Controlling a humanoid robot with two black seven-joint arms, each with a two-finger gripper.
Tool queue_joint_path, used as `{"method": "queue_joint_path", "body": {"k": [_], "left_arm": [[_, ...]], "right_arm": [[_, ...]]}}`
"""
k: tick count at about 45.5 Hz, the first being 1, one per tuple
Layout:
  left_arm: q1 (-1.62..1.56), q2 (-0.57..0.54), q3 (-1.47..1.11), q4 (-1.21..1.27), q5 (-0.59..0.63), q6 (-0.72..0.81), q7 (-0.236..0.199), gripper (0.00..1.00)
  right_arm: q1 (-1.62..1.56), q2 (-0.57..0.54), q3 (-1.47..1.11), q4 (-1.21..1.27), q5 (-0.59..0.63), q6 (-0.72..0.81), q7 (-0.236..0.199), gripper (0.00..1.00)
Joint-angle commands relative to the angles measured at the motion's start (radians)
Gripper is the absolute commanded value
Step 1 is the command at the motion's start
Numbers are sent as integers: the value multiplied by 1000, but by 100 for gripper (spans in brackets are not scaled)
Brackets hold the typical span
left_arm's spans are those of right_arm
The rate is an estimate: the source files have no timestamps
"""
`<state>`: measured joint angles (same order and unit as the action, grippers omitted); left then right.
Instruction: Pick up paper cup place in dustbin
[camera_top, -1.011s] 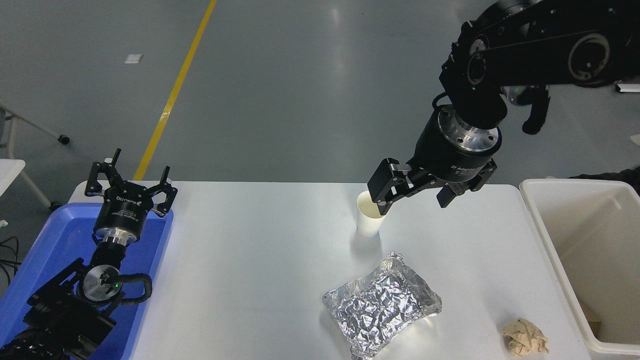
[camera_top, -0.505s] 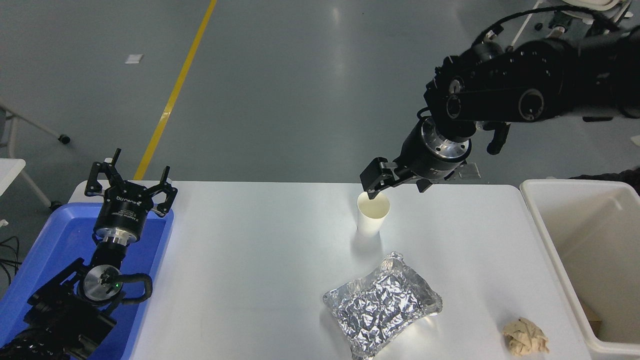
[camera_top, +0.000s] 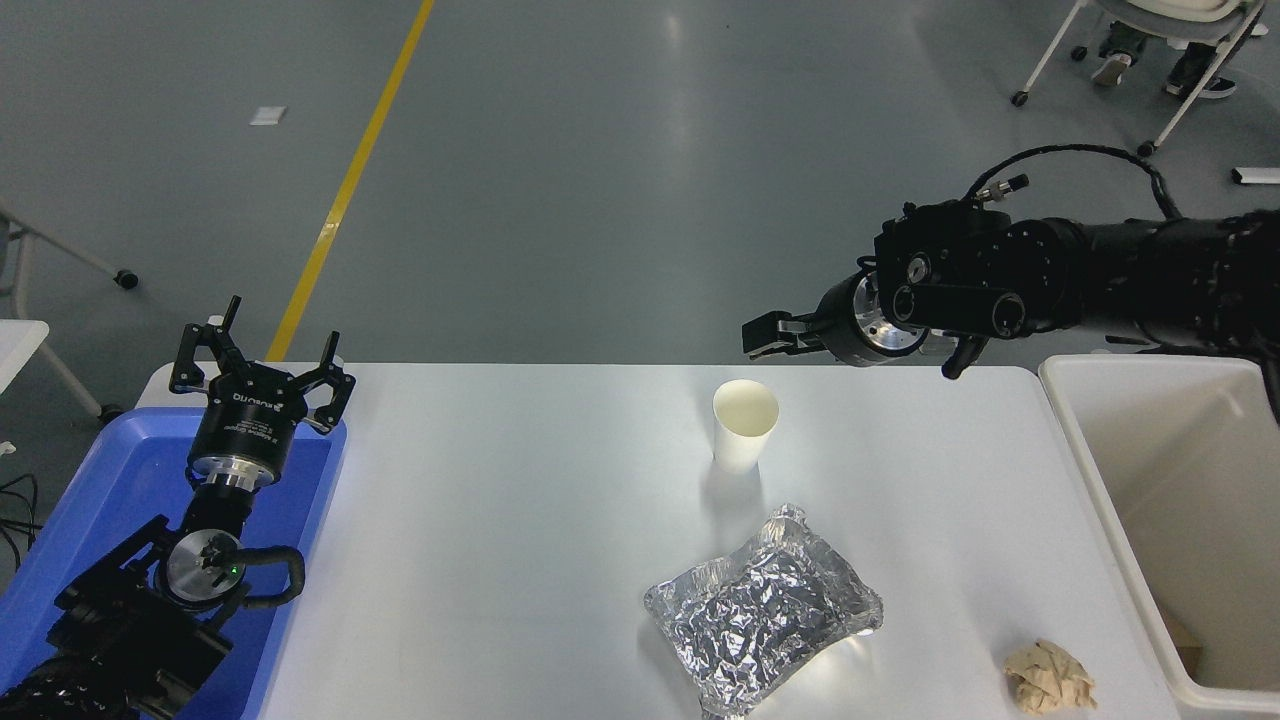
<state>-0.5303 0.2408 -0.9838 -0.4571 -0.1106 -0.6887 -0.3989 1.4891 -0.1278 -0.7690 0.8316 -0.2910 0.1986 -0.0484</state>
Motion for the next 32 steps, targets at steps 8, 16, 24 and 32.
{"method": "queue_joint_path", "body": {"k": [8,16,24,32], "left_arm": [[0,0,1,0,0,0,0,100],[0,0,-1,0,0,0,0,100],[0,0,-1,0,0,0,0,100],[0,0,-1,0,0,0,0,100]], "right_arm": [[-220,50,140,-124,-19,-77,-2,100],[-266,73,177,-147,-20,-84,-2,99],[-294,85,181,-163,-19,-88,-2,75],[-297,88,181,-170,-20,-91,-10,20]]}}
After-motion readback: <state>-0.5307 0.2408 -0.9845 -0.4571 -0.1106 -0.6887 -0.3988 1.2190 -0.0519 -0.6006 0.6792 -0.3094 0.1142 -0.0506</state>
